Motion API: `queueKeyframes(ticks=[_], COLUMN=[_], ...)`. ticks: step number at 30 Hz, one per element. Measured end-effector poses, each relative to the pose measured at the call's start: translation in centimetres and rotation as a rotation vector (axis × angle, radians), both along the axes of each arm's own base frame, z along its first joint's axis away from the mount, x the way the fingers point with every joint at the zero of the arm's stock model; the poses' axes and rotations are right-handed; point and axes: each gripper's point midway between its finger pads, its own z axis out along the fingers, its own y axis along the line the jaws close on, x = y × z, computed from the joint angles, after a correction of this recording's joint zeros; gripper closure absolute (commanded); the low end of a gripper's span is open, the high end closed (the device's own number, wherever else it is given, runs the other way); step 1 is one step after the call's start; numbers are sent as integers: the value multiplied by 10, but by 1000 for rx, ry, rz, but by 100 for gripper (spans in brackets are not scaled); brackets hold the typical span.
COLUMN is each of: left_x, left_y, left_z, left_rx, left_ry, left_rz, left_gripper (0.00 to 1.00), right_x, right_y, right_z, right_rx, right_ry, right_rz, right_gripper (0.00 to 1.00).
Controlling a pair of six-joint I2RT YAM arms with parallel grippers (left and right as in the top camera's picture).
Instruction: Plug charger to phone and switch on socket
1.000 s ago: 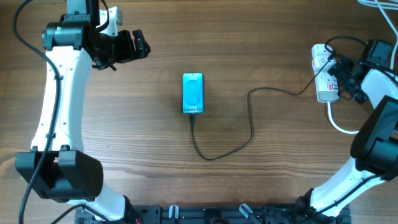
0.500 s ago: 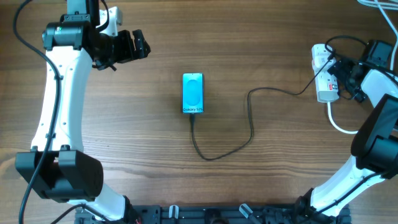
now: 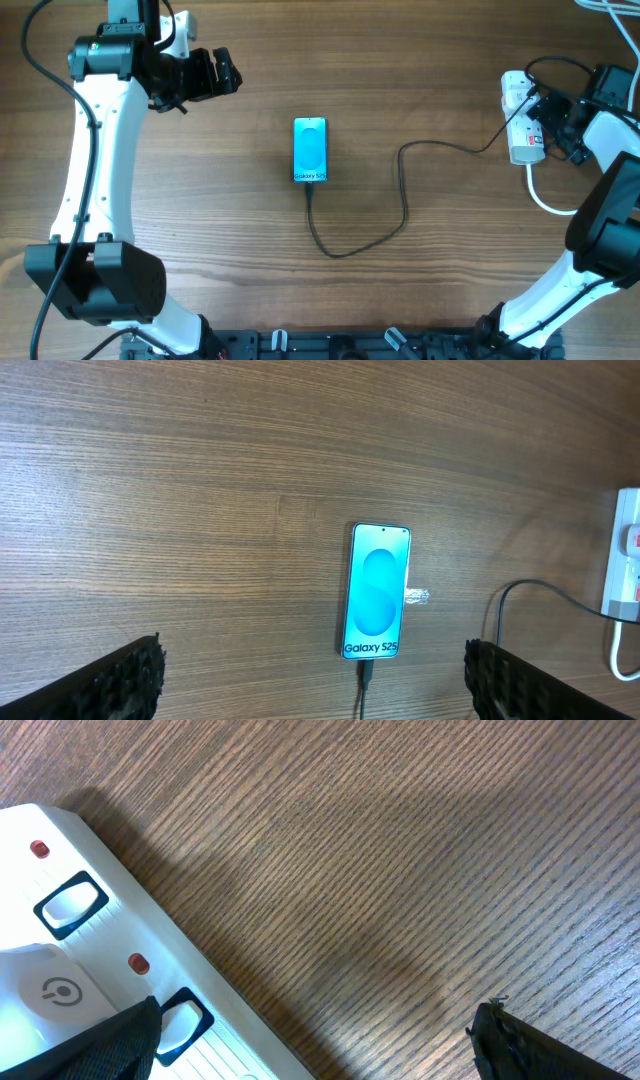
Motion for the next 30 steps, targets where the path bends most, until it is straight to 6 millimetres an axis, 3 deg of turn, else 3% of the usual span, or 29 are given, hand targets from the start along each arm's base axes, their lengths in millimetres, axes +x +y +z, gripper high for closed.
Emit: queueKeyframes(ticks=[19,24,26,27,30], left_x=[0,0,0,0,0], left_y=[0,0,0,0,0], left_z=[0,0,0,0,0], left_rx=[0,0,0,0,0], left_ry=[0,0,0,0,0], left_rz=[0,0,0,0,0], left_gripper=[0,0,0,0,0], right_x=[-4,-10,-10,-10,-21], right_y=[6,21,27,28,34], right_z=[-3,2,19,45,91], right_rx=[66,105,104,92,89], right_ry=[21,37,10,-36,-94], right_rz=[10,39,51,46,12], right_gripper=[0,0,0,0,0])
